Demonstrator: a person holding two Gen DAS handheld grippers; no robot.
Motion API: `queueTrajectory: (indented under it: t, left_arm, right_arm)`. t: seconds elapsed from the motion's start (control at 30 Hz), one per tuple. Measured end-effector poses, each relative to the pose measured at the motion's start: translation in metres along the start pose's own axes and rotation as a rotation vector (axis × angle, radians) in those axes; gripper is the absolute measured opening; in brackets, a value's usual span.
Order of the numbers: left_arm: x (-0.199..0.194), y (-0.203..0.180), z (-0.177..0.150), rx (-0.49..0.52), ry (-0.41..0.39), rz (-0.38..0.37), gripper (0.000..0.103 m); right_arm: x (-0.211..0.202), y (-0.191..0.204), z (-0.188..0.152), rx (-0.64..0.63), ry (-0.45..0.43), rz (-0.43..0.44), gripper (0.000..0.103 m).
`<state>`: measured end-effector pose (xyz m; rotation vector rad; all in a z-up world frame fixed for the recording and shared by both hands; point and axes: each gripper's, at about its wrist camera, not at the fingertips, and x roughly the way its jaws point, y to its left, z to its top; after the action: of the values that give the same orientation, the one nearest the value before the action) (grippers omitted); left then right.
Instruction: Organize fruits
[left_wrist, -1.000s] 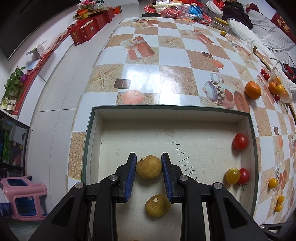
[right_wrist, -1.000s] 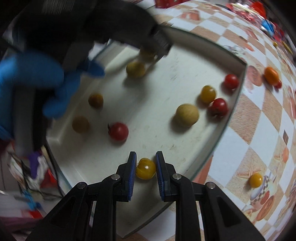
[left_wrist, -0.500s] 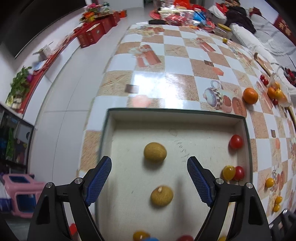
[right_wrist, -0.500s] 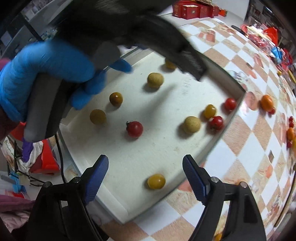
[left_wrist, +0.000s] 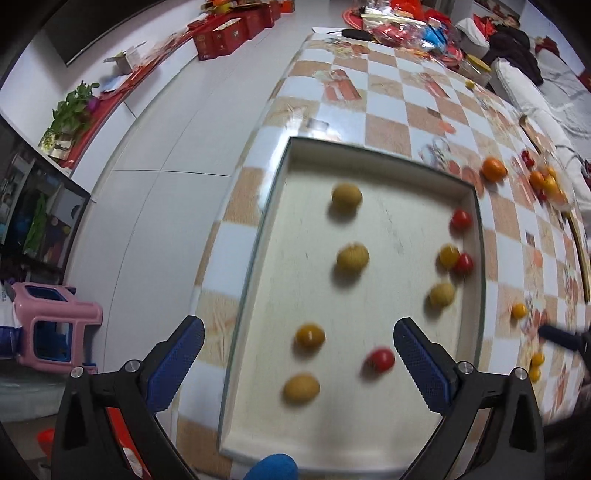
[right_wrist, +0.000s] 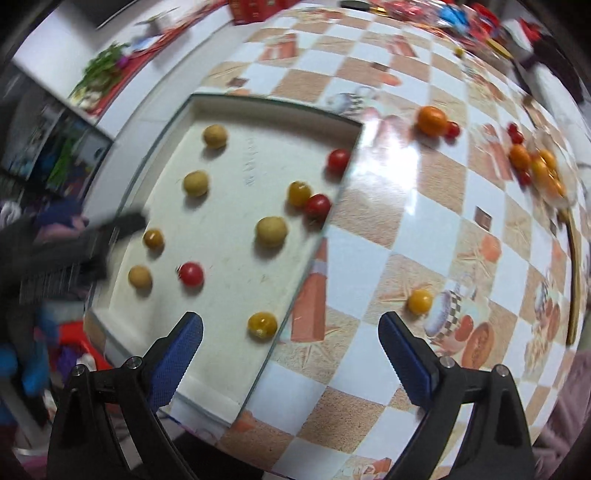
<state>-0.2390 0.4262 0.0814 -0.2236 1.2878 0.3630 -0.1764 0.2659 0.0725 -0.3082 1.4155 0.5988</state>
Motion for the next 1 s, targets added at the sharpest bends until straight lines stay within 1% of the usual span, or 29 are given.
queueTrajectory:
  t: [0.03,0.13,0.2,0.33,0.57,1.0]
  left_arm:
    - [-0.004,-0.002,-0.006,0.011,-0.002,0.012,0.103]
    - [-0.009,-0.007,-0.018,0.028,0.023,0.001,0.103]
    - [-0.009,-0.010,-0.024,0.045,0.039,0.014,0.103]
    - [-0.013,-0.012,-0.030,0.059,0.053,0.006,0.103]
    - [-0.018,-0.014,-0.033,0.086,0.063,0.010,0.103]
    - [-0.024,-0.012,-0.031,0.096,0.055,0.025,0.103]
  right_arm:
    - [-0.002,-0.001,0.001,0.020,0.002,-0.005,0.097]
    - [-0.002,-0.006,0.011,0.060,0.010,-0.019,0.097]
    - [-0.005,-0.007,0.016,0.068,0.010,-0.027,0.097]
    - [-0.010,-0.004,0.024,0.065,0.005,-0.032,0.097]
    - [-0.017,0.002,0.032,0.056,0.007,-0.020,0.097]
    - [-0.021,0.012,0.036,0.023,0.014,-0.016,0.097]
